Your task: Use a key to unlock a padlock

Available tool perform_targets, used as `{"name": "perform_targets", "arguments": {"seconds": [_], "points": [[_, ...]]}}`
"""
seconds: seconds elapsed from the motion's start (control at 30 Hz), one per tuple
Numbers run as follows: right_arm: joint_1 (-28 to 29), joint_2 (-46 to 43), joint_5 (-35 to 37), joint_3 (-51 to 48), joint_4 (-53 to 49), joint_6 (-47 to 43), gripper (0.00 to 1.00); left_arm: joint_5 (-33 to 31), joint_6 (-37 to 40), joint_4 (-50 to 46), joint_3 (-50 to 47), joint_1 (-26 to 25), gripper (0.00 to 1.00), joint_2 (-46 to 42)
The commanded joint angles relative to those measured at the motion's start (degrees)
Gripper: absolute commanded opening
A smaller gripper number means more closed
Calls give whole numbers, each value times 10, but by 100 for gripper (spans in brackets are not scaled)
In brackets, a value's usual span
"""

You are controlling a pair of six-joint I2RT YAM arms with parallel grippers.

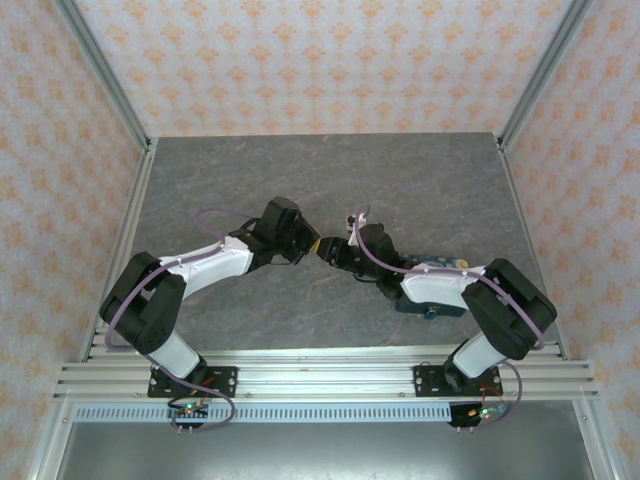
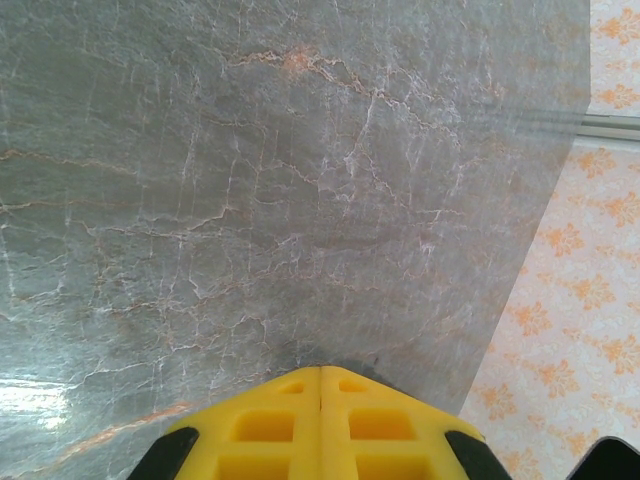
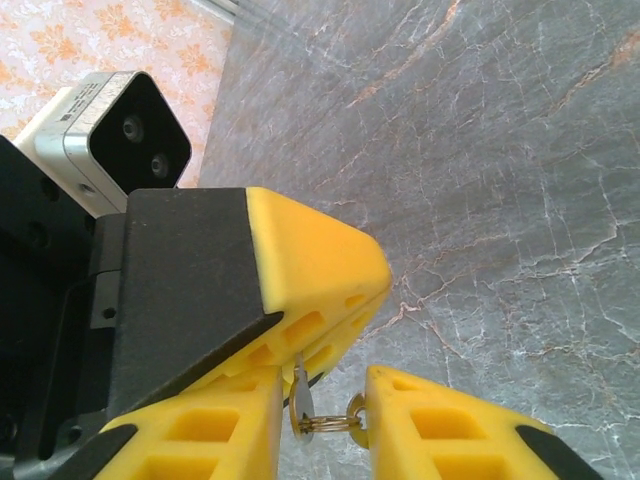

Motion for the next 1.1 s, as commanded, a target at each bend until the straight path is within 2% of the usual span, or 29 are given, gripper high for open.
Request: {"name": "perform_targets", "arguments": {"seconds": [0.0, 0.27, 0.33, 0.4, 0.67, 0.77, 0.83, 0.87, 0.97, 1.07], "points": [[3, 8, -4, 14, 31, 4, 27, 3, -7, 5, 19, -4, 0, 11], [3, 21, 0, 32, 36, 7, 18, 5, -9, 7, 18, -5, 0, 11], [3, 23, 0, 40, 34, 6, 12, 5, -10, 8, 16, -5, 0, 12], [4, 23, 0, 46, 32, 6, 1, 3, -12, 10, 14, -5, 0, 10], [-5, -1, 9, 27, 25, 18, 0, -4, -8, 12, 14, -4, 1, 3], [-21, -21, 11, -1, 35, 34, 0, -15, -1, 8, 10, 0, 29, -10], [-37, -44, 10, -25, 38, 44, 0, -25, 11, -5, 9, 5, 55, -24], [-44, -56, 11, -35, 37, 47, 0, -28, 18, -10, 9, 8, 62, -30], [-69, -106, 8, -64, 7, 46, 0, -40, 43, -36, 8, 17, 78, -52], [-104, -180, 14, -82, -64, 36, 0, -52, 73, -67, 13, 22, 88, -70]]}}
